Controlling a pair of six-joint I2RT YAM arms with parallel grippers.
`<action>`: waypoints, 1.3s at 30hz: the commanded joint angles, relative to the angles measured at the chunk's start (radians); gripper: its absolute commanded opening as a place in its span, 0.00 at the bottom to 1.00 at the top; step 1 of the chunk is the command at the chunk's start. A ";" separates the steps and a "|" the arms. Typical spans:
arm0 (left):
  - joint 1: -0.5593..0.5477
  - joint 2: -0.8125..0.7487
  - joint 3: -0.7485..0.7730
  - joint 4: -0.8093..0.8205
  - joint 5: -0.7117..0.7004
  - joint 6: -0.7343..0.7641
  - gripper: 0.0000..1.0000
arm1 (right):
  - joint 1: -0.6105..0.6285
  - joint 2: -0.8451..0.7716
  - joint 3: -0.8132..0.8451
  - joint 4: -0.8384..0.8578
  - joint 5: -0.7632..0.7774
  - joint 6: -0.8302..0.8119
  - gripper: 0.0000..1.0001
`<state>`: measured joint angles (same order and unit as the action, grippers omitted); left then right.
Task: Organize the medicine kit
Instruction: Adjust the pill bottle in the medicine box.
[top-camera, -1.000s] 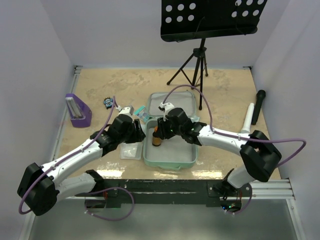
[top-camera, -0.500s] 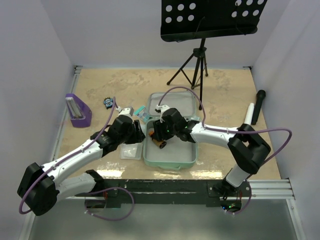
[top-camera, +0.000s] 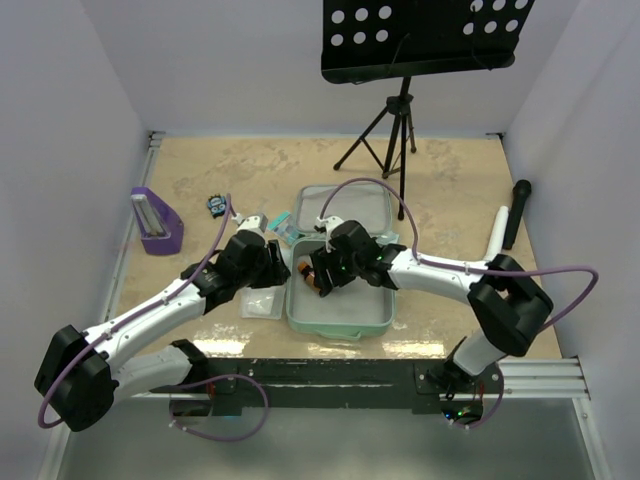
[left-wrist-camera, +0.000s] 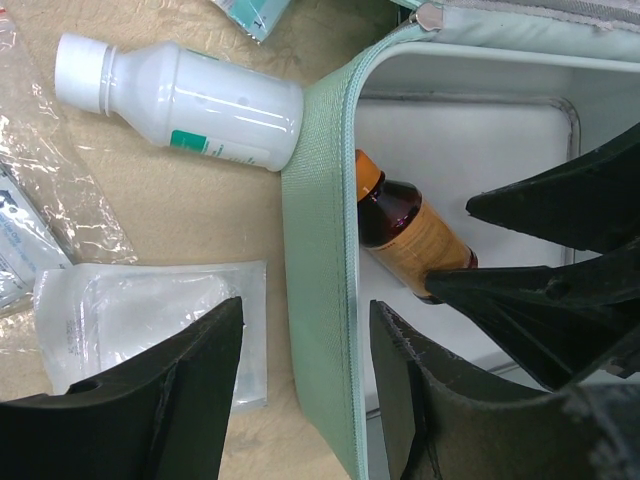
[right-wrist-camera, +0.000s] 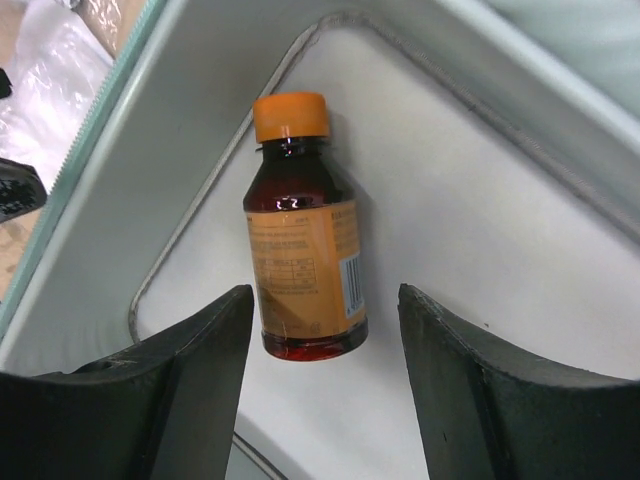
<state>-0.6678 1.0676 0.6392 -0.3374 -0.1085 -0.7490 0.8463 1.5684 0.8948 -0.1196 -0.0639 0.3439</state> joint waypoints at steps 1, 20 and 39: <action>0.000 -0.001 -0.015 0.035 0.001 -0.012 0.58 | 0.011 0.022 0.001 0.003 -0.048 -0.017 0.64; 0.000 -0.040 -0.044 0.026 -0.030 -0.033 0.57 | 0.020 0.010 -0.076 0.218 -0.112 0.305 0.31; 0.000 -0.043 -0.058 0.029 -0.025 -0.052 0.57 | 0.023 -0.068 -0.076 0.187 -0.084 0.353 0.70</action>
<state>-0.6678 1.0340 0.5907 -0.3294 -0.1200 -0.7921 0.8642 1.5650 0.7799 0.0986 -0.1955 0.7403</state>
